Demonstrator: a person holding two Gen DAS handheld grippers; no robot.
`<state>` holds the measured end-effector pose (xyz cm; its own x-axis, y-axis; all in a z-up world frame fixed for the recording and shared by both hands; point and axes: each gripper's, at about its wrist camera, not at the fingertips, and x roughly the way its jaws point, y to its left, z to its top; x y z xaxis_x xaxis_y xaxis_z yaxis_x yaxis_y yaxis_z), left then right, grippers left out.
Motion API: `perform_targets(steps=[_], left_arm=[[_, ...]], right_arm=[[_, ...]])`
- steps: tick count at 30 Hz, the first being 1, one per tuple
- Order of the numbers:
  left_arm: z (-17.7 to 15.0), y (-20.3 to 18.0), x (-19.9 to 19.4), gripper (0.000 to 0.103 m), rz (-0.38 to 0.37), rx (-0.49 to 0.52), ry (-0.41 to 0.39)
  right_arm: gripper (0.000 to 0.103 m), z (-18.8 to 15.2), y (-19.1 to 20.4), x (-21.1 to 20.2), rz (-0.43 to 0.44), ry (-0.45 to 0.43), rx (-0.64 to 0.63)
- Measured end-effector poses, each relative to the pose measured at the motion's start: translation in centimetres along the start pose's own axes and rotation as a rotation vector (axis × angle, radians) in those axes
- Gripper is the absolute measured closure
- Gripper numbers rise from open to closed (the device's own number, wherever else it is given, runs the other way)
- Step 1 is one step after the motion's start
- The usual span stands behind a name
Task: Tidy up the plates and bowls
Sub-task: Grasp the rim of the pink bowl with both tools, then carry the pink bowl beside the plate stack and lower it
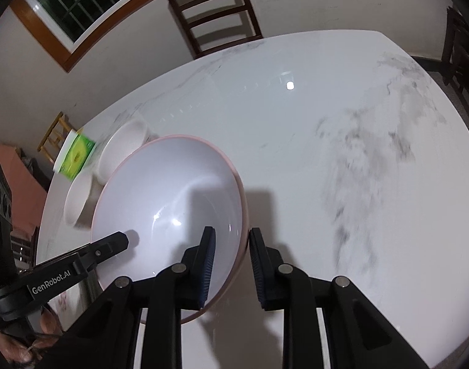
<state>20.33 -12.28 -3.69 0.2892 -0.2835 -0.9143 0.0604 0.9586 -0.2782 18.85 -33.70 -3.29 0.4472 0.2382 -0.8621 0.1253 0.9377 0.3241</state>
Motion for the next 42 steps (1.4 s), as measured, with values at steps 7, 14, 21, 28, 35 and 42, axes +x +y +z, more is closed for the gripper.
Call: perform_targets(steps=[7, 14, 21, 28, 35, 42], left_arm=[[-4.2, 3.2, -2.4, 0.091, -0.001, -0.047, 0.021], [-7.0, 5.5, -3.7, 0.091, -0.006, -0.076, 0.027], [-9.3, 7.3, -4.5, 0.091, 0.011, -0.087, 0.015], [-9.8, 7.3, -4.0, 0.091, 0.019, -0.081, 0.001], [-10.4, 7.7, -3.7, 0.092, 0.019, -0.073, -0.018], [-10.2, 7.5, -3.6, 0.092, 0.026, -0.054, -0.027]], right_arm=[[0.080, -4.4, 2.8, -1.4, 0.017, 0.029, -0.033], [0.080, -7.4, 4.8, -2.7, 0.032, 0.033, -0.054], [0.080, -9.2, 5.8, -2.7, 0.047, 0.044, -0.062], [0.080, -10.0, 6.0, -2.1, 0.042, 0.043, -0.062], [0.080, -10.0, 5.8, -1.7, 0.045, 0.041, -0.054], [0.077, -10.1, 5.7, -1.5, 0.055, 0.047, -0.049]])
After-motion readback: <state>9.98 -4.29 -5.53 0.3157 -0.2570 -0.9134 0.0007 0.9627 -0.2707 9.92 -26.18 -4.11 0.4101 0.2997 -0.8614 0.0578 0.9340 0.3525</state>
